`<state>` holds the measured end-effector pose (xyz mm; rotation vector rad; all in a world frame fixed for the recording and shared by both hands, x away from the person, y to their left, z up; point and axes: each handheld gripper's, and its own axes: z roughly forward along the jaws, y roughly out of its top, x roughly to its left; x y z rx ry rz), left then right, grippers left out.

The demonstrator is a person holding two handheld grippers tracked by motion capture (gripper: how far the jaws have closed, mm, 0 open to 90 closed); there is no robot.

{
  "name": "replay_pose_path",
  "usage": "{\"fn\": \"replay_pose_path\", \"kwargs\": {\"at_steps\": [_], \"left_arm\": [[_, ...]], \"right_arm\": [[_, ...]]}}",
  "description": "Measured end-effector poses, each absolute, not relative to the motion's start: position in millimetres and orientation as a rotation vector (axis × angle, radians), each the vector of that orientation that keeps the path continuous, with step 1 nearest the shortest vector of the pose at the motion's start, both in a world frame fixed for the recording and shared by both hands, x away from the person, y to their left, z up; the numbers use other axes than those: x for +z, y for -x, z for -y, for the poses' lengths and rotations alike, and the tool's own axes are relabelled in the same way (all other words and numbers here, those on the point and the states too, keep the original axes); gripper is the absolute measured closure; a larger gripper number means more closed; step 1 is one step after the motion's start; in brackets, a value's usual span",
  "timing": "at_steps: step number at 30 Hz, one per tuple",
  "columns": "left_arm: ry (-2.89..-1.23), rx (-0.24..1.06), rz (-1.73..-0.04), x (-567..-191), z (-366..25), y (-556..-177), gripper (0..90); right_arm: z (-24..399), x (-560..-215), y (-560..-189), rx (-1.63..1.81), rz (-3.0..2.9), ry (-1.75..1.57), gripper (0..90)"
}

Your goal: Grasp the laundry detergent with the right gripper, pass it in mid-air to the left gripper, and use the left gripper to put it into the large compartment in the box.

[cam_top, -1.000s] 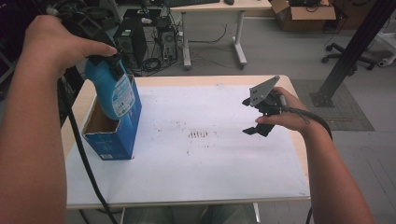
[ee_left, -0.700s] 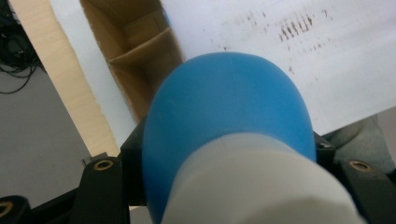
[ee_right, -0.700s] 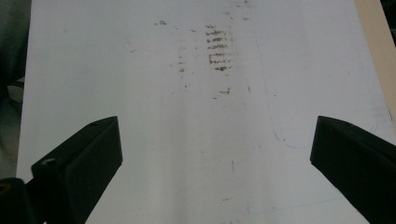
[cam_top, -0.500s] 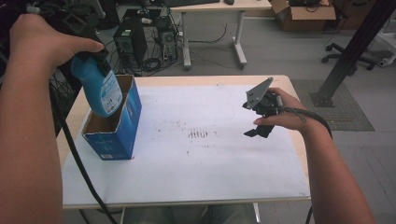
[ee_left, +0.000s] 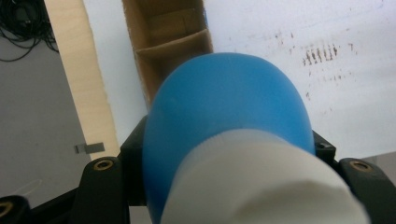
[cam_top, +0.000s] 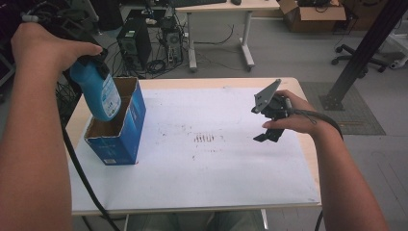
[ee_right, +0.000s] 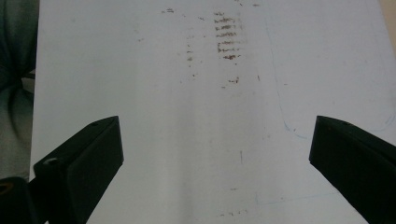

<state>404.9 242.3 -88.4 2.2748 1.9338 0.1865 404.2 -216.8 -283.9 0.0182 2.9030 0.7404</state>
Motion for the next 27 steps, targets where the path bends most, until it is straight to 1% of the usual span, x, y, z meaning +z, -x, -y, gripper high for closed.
{"fn": "replay_pose_path", "kwargs": {"at_steps": [6,12,27], "left_arm": [[-2.244,0.182,-1.975,-98.4,-248.9,-409.5,38.6],[-2.221,0.140,-1.998,-112.4,-255.6,-414.1,38.6],[-2.183,0.129,-2.056,-137.7,-268.7,-418.2,38.5]], "right_arm": [[218.4,-283.6,-403.6,0.719,-2.919,-0.026,3.0],[217.6,-283.7,-402.2,0.689,-2.939,-0.021,3.1],[215.3,-286.0,-400.6,0.682,-2.959,-0.015,3.2]]}}
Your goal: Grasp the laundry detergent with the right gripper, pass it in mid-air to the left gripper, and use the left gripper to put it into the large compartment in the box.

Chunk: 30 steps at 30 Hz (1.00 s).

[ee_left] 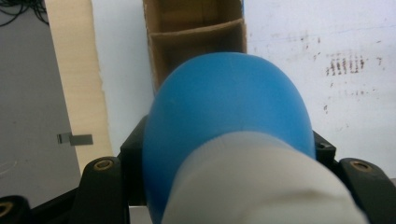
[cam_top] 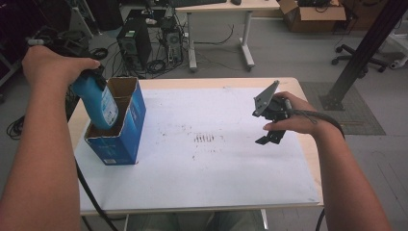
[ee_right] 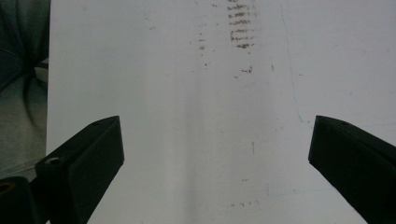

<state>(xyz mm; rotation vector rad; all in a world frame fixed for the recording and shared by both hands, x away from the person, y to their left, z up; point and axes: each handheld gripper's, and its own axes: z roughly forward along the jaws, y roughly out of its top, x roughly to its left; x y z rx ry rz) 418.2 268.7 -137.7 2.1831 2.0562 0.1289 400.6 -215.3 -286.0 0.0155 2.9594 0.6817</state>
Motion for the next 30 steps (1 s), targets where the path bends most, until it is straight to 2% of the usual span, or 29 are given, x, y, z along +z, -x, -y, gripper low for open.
{"fn": "replay_pose_path", "kwargs": {"at_steps": [30], "left_arm": [[-2.239,0.101,-2.060,-214.0,-260.9,-422.1,38.6]], "right_arm": [[211.8,-291.2,-399.2,0.691,-2.961,0.001,3.3]]}}
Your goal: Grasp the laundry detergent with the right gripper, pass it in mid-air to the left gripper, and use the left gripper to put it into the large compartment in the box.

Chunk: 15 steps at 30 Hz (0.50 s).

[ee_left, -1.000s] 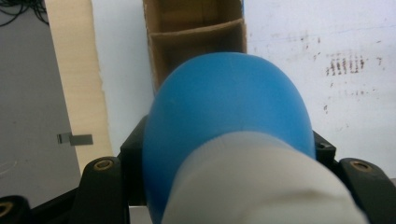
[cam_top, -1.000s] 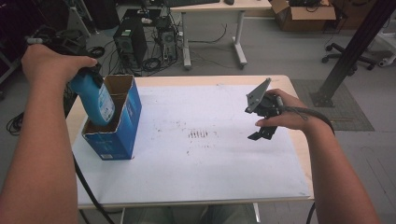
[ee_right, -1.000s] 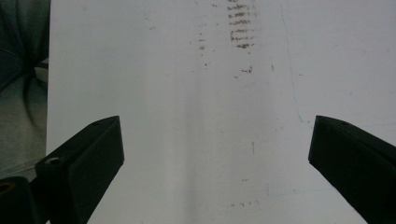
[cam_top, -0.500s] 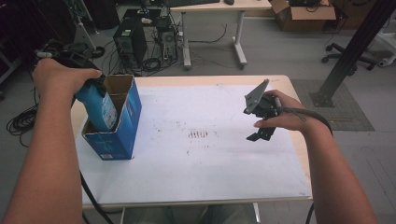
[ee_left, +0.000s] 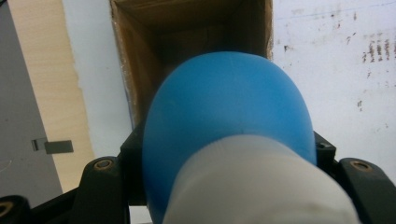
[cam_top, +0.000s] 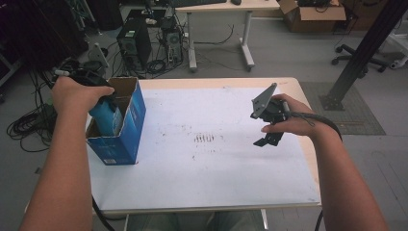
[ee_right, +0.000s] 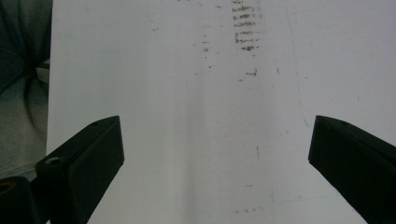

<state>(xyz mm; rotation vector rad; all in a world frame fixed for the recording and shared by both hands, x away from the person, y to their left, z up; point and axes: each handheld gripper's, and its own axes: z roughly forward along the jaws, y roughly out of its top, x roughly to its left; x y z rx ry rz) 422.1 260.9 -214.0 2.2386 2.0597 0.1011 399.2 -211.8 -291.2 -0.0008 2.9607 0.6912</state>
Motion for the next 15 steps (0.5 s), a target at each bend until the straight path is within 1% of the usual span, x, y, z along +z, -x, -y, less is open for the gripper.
{"fn": "replay_pose_path", "kwargs": {"at_steps": [15], "left_arm": [[-2.227,0.133,-2.057,-249.3,-260.2,-421.4,38.5]], "right_arm": [[212.9,-291.9,-395.6,0.704,-2.956,0.012,3.3]]}}
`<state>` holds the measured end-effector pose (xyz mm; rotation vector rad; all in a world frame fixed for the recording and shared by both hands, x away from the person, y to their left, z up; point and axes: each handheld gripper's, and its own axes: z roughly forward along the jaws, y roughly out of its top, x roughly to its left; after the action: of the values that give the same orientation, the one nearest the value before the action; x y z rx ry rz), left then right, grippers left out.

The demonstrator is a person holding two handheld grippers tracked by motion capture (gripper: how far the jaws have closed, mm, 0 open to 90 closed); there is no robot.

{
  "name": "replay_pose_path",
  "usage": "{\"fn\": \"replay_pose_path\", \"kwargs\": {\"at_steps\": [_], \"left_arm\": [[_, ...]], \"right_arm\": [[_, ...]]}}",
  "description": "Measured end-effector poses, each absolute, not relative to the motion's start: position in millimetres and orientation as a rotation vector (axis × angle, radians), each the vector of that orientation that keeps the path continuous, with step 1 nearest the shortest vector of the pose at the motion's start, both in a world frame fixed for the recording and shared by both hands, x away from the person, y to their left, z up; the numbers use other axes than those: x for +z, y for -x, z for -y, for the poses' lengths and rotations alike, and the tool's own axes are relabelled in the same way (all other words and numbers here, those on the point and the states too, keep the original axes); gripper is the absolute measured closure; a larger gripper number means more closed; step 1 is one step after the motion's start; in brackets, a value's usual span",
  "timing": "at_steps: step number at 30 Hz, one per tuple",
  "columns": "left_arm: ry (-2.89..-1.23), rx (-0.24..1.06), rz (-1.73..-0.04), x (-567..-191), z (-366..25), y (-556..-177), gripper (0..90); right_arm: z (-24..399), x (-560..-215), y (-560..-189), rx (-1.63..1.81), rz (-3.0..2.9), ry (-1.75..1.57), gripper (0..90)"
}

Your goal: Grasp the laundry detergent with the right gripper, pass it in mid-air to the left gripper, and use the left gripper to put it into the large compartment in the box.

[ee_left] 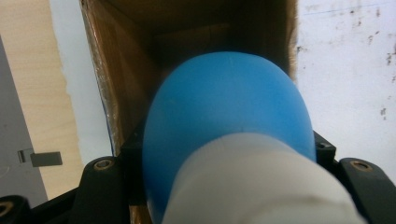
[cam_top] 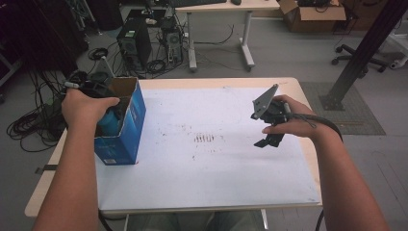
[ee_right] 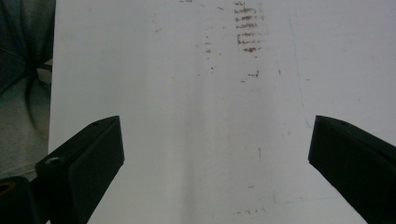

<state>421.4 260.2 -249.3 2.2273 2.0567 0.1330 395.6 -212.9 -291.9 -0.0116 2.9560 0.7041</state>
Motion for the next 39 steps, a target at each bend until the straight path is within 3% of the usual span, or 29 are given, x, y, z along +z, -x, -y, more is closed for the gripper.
{"fn": "replay_pose_path", "kwargs": {"at_steps": [39], "left_arm": [[-2.257,0.101,-2.090,-289.2,-266.5,-424.0,38.6]], "right_arm": [[207.3,-298.5,-396.3,0.710,-2.964,0.031,3.4]]}}
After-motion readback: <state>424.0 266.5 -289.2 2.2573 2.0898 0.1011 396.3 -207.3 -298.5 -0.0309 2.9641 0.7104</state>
